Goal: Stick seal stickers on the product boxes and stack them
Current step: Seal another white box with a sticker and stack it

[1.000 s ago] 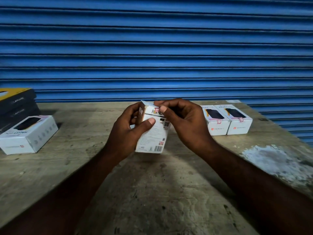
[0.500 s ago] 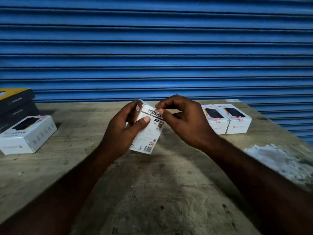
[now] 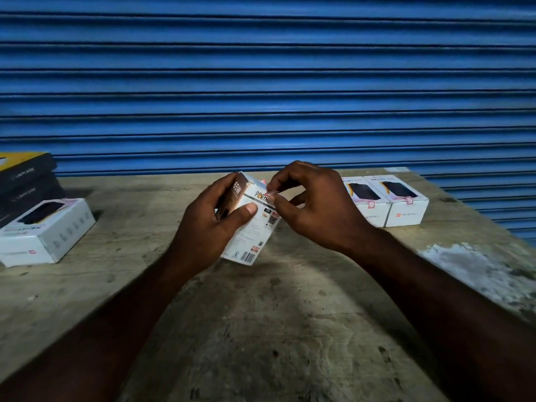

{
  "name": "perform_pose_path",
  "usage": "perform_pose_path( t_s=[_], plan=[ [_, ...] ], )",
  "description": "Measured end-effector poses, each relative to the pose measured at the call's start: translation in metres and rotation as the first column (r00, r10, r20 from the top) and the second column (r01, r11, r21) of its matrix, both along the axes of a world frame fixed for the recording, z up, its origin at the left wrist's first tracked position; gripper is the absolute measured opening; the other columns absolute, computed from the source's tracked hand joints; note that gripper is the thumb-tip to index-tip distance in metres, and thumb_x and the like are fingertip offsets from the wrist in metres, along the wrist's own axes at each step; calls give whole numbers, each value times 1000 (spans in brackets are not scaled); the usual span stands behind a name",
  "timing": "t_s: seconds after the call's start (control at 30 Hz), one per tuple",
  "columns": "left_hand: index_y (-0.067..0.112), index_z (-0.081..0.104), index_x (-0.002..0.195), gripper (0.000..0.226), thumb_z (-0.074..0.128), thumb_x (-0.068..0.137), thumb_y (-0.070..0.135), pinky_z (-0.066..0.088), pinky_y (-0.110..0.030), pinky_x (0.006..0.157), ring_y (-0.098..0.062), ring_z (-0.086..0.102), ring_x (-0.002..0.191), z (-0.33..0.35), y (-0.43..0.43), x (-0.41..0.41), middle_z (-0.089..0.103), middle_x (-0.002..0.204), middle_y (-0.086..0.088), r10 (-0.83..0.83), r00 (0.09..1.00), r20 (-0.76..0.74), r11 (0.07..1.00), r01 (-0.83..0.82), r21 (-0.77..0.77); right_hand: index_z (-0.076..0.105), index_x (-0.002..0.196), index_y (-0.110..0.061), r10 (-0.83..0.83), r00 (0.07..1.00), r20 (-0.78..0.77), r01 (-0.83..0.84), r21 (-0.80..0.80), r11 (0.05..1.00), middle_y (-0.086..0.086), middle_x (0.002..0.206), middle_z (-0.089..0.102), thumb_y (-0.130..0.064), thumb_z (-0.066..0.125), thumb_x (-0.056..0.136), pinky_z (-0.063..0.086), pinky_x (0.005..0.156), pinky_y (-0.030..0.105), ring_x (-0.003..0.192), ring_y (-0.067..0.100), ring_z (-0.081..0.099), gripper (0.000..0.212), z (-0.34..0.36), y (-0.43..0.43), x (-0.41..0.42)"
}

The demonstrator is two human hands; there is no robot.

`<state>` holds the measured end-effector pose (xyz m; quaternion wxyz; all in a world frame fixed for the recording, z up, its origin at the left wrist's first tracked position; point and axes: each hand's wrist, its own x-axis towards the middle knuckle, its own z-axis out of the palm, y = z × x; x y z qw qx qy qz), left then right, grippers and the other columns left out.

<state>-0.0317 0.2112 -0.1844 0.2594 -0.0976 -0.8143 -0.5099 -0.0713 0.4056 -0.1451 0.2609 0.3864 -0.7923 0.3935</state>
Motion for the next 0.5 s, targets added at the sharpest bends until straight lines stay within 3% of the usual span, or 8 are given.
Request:
perform_pose_path(
  t_s=[0.13, 0.27, 0.5],
  plan=[
    [28, 54, 135, 52, 72, 87, 31, 48, -7, 81, 7, 63, 102, 2, -2, -1, 67, 120, 13, 35, 999, -17, 998, -34, 47, 69, 89, -16, 4, 999, -35, -5, -44, 999, -6, 89, 65, -14, 71, 83, 56, 64, 31, 82, 8, 62, 7, 2, -1, 2],
    [36, 52, 133, 53, 66, 82, 38, 49, -7, 80, 8, 63, 102, 5, 0, 1, 66, 117, 19, 43, 999, -27, 997, -41, 67, 69, 88, -16, 4, 998, -66, -7, -48, 999, -3, 85, 64, -13, 70, 82, 54, 68, 39, 71, 12, 61, 7, 2, -1, 1],
    [26, 52, 139, 60, 66, 81, 37, 46, -6, 80, 9, 62, 102, 3, 2, 2, 66, 122, 12, 31, 999, -41, 999, -30, 41, 70, 88, -17, 27, 997, -71, -29, -24, 999, -3, 84, 64, -15, 69, 82, 51, 67, 35, 73, 12, 60, 7, 1, -1, 1]
  ],
)
